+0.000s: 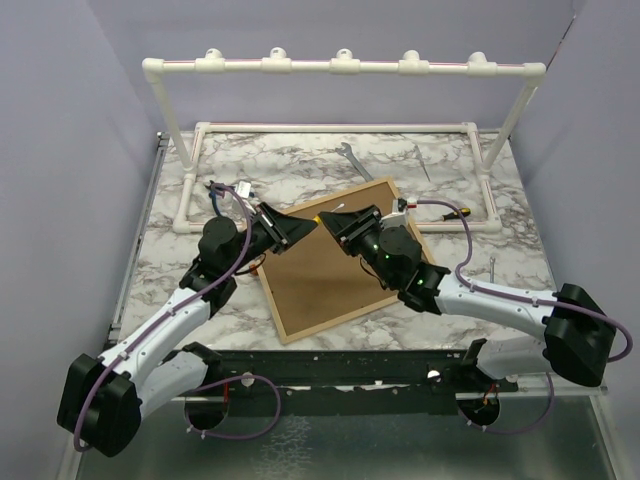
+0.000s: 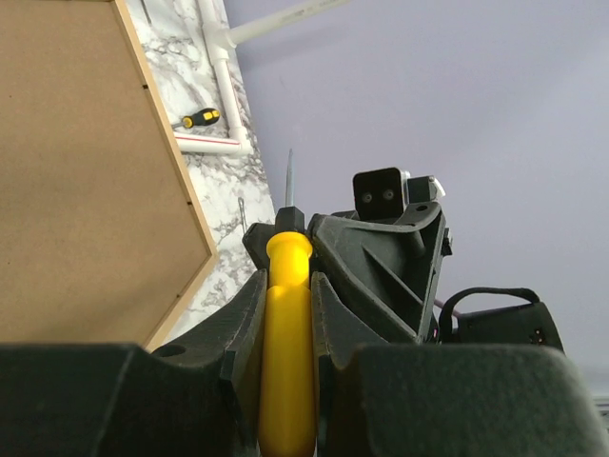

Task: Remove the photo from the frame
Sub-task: Adjust the screwdriver.

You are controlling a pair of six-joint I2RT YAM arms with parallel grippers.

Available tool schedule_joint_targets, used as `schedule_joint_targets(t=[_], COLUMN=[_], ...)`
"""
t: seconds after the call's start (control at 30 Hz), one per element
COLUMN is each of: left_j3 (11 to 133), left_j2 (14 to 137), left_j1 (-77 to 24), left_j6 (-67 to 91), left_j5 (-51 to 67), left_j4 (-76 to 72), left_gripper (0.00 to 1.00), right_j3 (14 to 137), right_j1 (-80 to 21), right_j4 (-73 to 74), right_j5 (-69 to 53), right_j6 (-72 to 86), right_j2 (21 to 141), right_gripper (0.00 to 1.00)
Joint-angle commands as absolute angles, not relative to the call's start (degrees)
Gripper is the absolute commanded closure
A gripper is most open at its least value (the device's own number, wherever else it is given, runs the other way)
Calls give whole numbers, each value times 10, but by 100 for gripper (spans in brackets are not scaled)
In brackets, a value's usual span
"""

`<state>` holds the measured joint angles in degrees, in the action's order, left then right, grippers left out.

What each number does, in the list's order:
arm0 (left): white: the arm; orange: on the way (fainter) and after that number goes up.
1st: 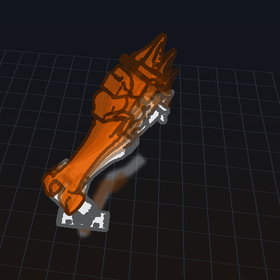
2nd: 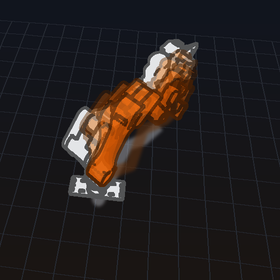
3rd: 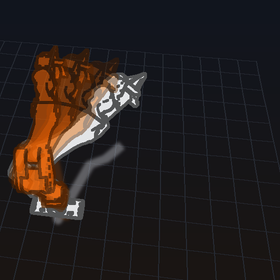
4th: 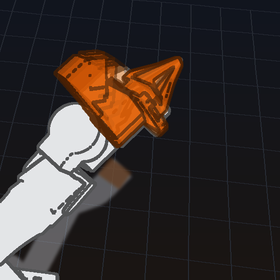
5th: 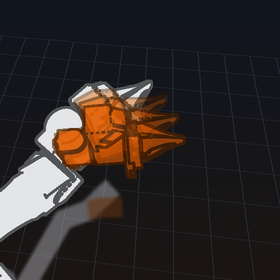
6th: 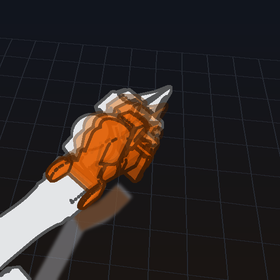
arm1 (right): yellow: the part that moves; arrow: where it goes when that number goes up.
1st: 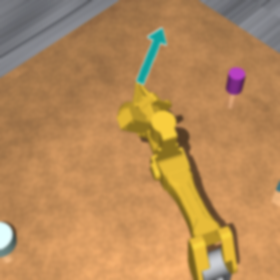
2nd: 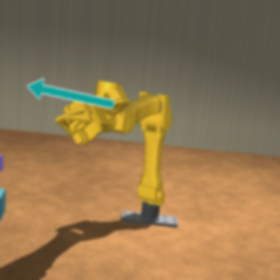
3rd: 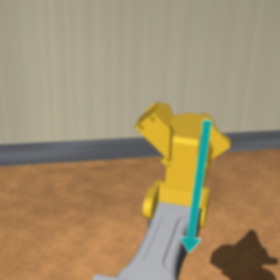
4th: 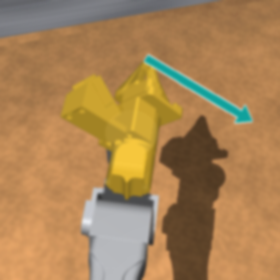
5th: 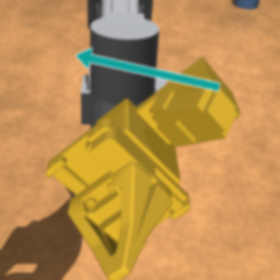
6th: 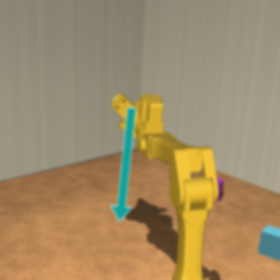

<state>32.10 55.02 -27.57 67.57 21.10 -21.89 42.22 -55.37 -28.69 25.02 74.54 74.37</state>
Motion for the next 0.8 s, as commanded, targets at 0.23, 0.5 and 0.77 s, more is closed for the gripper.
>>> schedule_joint_targets(t=[0.23, 0.5, 0.77], left_j3=[324, 328, 337], left_j2=[574, 590, 584], left_j1=[-280, -280, -280], left_j6=[681, 679, 659], left_j5=[253, 266, 259], left_j4=[-259, -270, -270], left_gripper=[100, 100, 100], right_j3=[423, 415, 408], right_j1=[-539, -531, -530], right_j4=[-315, -334, -335], right_j5=[219, 184, 165], right_j6=[741, 748, 770], right_j2=[757, 757, 755], right_gripper=[62, 60, 61])
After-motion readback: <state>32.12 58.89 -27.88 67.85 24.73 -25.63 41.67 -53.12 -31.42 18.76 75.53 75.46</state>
